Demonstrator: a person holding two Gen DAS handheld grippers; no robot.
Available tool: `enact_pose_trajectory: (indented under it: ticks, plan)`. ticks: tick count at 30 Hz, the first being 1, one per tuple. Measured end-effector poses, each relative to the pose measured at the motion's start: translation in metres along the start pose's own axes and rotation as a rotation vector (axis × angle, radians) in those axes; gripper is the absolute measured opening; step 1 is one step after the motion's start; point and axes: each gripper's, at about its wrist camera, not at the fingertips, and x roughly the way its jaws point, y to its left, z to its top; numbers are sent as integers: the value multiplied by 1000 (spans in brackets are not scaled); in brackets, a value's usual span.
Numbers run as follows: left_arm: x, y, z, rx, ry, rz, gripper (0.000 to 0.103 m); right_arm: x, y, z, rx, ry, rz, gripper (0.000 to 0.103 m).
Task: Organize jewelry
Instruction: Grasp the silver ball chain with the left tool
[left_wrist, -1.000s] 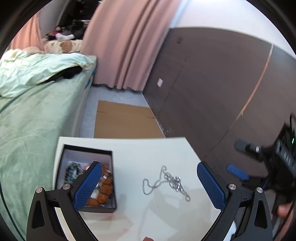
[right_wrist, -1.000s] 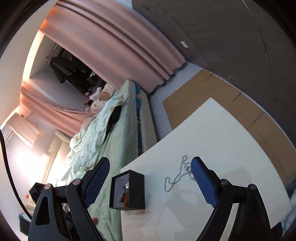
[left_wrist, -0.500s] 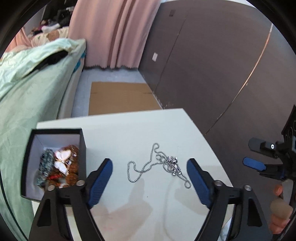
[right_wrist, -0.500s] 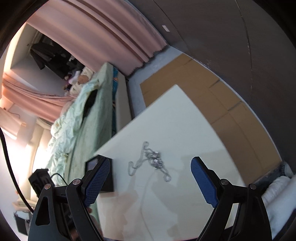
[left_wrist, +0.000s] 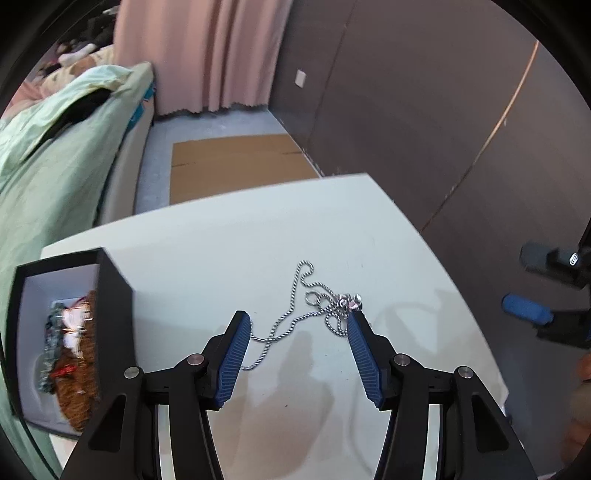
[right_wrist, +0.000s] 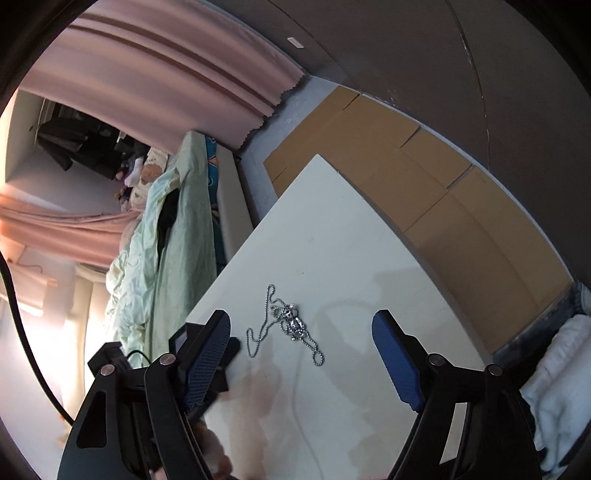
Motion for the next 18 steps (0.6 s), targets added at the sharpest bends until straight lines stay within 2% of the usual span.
enact_pose_trajectory:
  ticks: [11,13,18]
  plan:
    - [28,-27,-2,51,31,-49,56,2,-5,8,54,-17,-4,80]
    - [31,-32,-4,61,36,-53,49,1,-7,10,63,-20,-2,81]
    - [43,-43,-5,85,40,-17,47,-1,-14,14,101,-31,9,81]
